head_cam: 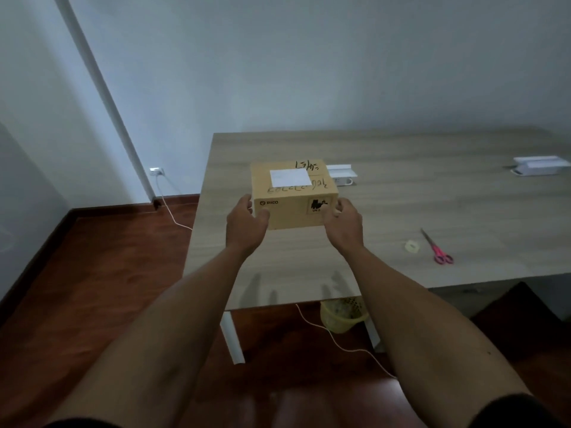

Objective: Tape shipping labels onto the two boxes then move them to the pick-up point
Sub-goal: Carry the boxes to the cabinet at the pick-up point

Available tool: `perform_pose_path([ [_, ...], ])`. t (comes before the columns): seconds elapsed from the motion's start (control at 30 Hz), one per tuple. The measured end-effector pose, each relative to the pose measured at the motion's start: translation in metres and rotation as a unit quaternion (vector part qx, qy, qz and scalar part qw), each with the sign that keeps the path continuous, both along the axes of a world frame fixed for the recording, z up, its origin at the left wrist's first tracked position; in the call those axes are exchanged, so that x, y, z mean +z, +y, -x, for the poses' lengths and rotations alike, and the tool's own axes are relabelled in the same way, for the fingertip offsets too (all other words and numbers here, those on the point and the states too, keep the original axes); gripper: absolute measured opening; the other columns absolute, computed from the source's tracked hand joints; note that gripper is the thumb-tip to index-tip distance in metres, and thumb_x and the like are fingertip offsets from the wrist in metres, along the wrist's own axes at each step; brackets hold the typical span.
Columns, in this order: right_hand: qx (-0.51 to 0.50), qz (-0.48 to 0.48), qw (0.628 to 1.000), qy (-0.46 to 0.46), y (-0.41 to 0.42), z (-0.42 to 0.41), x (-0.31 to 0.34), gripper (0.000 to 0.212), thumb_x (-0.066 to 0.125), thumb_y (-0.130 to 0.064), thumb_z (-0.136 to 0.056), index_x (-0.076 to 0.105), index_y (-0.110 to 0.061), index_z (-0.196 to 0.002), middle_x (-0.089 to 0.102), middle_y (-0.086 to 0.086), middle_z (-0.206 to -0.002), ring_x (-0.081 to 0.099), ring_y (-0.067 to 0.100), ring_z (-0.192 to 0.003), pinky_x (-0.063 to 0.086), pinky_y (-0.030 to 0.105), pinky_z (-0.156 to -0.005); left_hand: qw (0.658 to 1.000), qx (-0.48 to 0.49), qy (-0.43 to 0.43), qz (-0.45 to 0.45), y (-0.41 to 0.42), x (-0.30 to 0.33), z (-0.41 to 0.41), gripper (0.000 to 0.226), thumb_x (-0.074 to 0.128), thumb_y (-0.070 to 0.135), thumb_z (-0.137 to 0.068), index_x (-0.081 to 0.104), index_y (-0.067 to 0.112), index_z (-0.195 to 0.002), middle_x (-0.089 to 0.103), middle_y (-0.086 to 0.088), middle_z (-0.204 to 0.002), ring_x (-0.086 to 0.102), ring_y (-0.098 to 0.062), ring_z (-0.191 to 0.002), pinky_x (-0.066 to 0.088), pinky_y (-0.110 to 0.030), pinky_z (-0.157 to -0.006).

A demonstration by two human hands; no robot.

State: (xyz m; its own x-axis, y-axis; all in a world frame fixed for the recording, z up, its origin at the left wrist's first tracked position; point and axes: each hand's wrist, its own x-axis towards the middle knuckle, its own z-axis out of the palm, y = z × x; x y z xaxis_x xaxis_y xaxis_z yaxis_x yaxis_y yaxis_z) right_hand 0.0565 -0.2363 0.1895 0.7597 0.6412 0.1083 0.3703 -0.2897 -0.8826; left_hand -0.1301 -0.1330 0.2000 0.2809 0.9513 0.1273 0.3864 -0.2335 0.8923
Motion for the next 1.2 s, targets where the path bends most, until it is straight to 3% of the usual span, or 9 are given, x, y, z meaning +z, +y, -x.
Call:
perform_pose_path([
  [0.13, -0.009, 0.021, 1.0, -0.005, 0.047, -0.044, -0.012, 0.034, 0.056, -0.043, -0.094, 0.061, -0.018, -0.115, 0.068, 0.002, -0.117, 0.065, 0.024, -0.105, 0.059, 0.049, -0.087, 1.0, 0.0, 0.009, -0.002, 0.042, -0.007, -0.034, 0.048, 0.066, 0.021, -0.097, 0.054, 0.008, -0.142, 0.063, -0.009, -0.136, 0.06, -0.022, -0.12, 0.043, -0.027, -0.089],
  [0.27, 0.004, 0.029, 0.999, 0.014, 0.097, -0.089, -0.026, 0.046, 0.053, -0.048, -0.087, 0.061, -0.024, -0.126, 0.07, -0.004, -0.119, 0.066, 0.02, -0.104, 0.059, 0.048, -0.088, 1.0, 0.016, 0.019, 0.012, 0.089, -0.021, -0.072, 0.05, 0.065, 0.023, -0.096, 0.053, 0.009, -0.143, 0.063, -0.007, -0.136, 0.057, -0.014, -0.112, 0.043, -0.027, -0.089],
  [0.4, 0.013, 0.043, 0.999, 0.008, 0.14, -0.135, -0.044, 0.045, 0.056, -0.045, -0.093, 0.059, -0.021, -0.13, 0.068, -0.002, -0.123, 0.063, 0.02, -0.108, 0.056, 0.044, -0.092, 0.998, 0.028, 0.053, 0.033, 0.142, -0.045, -0.109, 0.066, 0.061, 0.046, -0.089, 0.052, 0.014, -0.145, 0.061, -0.006, -0.142, 0.057, -0.023, -0.129, 0.048, -0.043, -0.107],
  [0.5, 0.032, 0.051, 0.998, 0.012, 0.164, -0.162, -0.059, 0.033, 0.059, -0.038, -0.096, 0.06, -0.023, -0.125, 0.066, -0.005, -0.115, 0.064, 0.021, -0.106, 0.056, 0.041, -0.091, 0.995, 0.051, 0.069, 0.052, 0.174, -0.068, -0.13, 0.073, 0.055, 0.057, -0.082, 0.054, 0.017, -0.143, 0.063, -0.004, -0.14, 0.058, -0.024, -0.128, 0.048, -0.047, -0.108],
  [0.63, 0.042, 0.067, 0.997, 0.015, 0.192, -0.19, -0.083, 0.02, 0.061, -0.037, -0.095, 0.059, -0.028, -0.113, 0.068, -0.003, -0.113, 0.066, 0.022, -0.102, 0.056, 0.039, -0.087, 0.993, 0.067, 0.077, 0.066, 0.191, -0.074, -0.15, 0.059, 0.063, 0.034, -0.095, 0.05, 0.01, -0.146, 0.06, -0.001, -0.137, 0.059, -0.02, -0.122, 0.042, -0.027, -0.097],
  [0.8, 0.046, 0.089, 0.995, 0.026, 0.216, -0.207, -0.105, 0.02, 0.061, -0.035, -0.095, 0.058, -0.022, -0.11, 0.067, -0.001, -0.107, 0.064, 0.023, -0.098, 0.052, 0.036, -0.08, 0.988, 0.068, 0.119, 0.065, 0.218, -0.1, -0.161, 0.047, 0.066, 0.029, -0.09, 0.054, 0.01, -0.132, 0.063, -0.006, -0.122, 0.061, -0.023, -0.105, 0.044, -0.032, -0.079],
  [0.93, 0.043, 0.108, 0.993, 0.025, 0.224, -0.213, -0.12, 0.034, 0.061, -0.04, -0.096, 0.055, -0.018, -0.121, 0.066, 0.005, -0.116, 0.063, 0.026, -0.104, 0.055, 0.043, -0.089, 0.983, 0.087, 0.114, 0.11, 0.227, -0.119, -0.164, 0.057, 0.068, 0.036, -0.09, 0.049, 0.011, -0.138, 0.061, -0.01, -0.13, 0.06, -0.03, -0.115, 0.048, -0.037, -0.085],
  [1.2, 0.027, 0.079, 0.996, 0.029, 0.225, -0.212, -0.122, 0.027, 0.063, -0.029, -0.098, 0.057, -0.013, -0.119, 0.067, 0.006, -0.112, 0.062, 0.025, -0.1, 0.05, 0.034, -0.083, 0.983, 0.097, 0.139, 0.07, 0.231, -0.126, -0.163, 0.043, 0.064, 0.03, -0.099, 0.054, -0.001, -0.128, 0.064, -0.02, -0.123, 0.06, -0.039, -0.114, 0.046, -0.042, -0.09],
])
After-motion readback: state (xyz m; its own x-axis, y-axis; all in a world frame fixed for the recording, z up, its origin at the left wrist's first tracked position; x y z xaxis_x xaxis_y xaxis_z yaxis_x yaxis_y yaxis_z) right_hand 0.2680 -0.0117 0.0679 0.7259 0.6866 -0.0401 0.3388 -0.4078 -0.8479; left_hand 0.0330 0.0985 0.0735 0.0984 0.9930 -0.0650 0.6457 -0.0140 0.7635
